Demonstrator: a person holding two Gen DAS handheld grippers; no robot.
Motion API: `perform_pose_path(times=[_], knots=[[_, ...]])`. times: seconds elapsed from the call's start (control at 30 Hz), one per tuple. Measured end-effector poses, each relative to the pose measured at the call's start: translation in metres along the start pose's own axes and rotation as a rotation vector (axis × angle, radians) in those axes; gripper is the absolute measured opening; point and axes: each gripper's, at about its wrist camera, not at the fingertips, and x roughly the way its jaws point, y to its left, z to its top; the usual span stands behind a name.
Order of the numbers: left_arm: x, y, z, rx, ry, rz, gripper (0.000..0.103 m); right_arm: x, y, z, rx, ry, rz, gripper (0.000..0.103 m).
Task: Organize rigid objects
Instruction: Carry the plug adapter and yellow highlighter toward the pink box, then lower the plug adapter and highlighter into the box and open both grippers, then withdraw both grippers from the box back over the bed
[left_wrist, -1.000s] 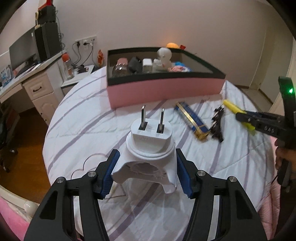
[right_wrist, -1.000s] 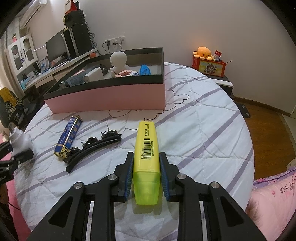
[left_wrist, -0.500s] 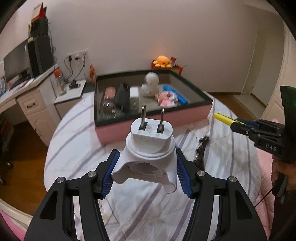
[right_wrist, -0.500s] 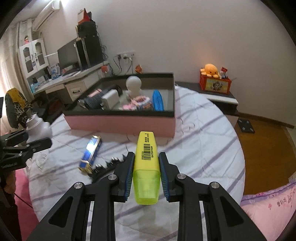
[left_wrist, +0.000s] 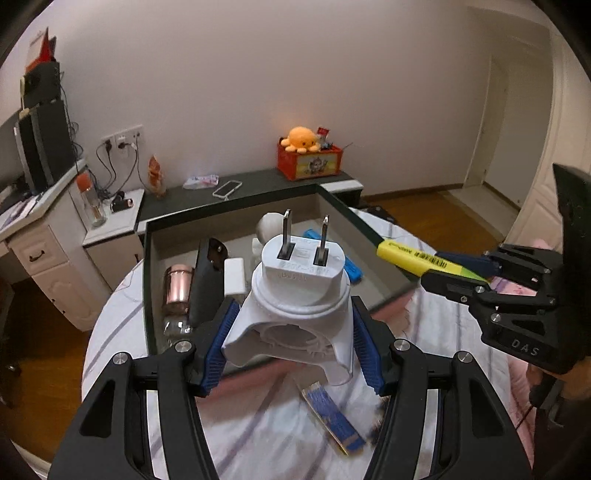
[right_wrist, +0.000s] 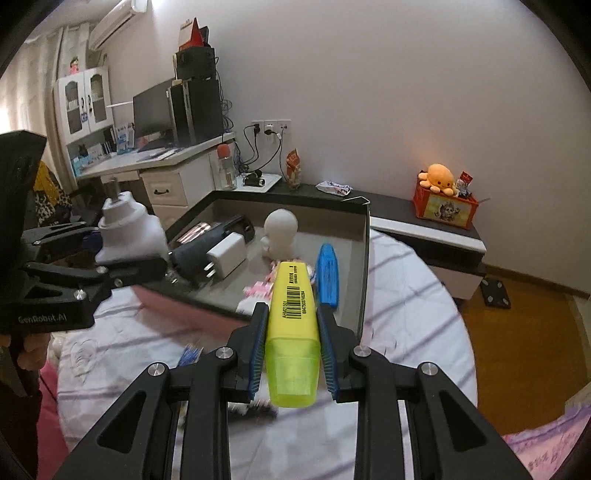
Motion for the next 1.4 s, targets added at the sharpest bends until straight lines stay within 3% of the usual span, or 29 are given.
perform_pose_path(times=[0.27, 0.4, 0.63, 0.67, 0.73, 0.77, 0.9, 1.07, 1.4], knots=[[0.065, 0.013, 0.010, 0.011, 0.100, 0.017, 0.060, 0.060, -0.014, 0.028, -0.030, 0.075, -0.035, 0.027], [0.085, 0.017, 0.007, 0.011, 0.142, 0.034, 0.054, 0.086, -0.022, 0.031, -0.038, 0.106, -0.059, 0.027], [0.087, 0.019, 0.002, 0.000, 0.136, 0.029, 0.057, 0.101, -0.025, 0.027, -0.060, 0.089, -0.106, 0.029], [0.084, 0.021, 0.002, -0.009, 0.129, 0.025, 0.061, 0.101, -0.025, 0.027, -0.061, 0.089, -0.107, 0.032], [0.074, 0.026, 0.004, -0.039, 0.098, 0.003, 0.079, 0.094, -0.024, 0.026, -0.055, 0.073, -0.124, 0.049], [0.069, 0.027, 0.005, -0.047, 0.084, 0.003, 0.088, 0.090, -0.024, 0.027, -0.053, 0.065, -0.123, 0.050], [0.038, 0.036, 0.002, -0.053, 0.010, 0.086, 0.092, 0.065, -0.023, 0.026, -0.030, 0.037, -0.106, 0.050], [0.009, 0.065, -0.021, -0.098, 0.008, 0.189, 0.092, 0.034, -0.019, 0.019, 0.000, 0.005, -0.090, 0.051], [-0.009, 0.102, -0.056, -0.198, 0.067, 0.212, 0.092, 0.000, -0.007, -0.025, 0.099, 0.030, -0.074, 0.055]])
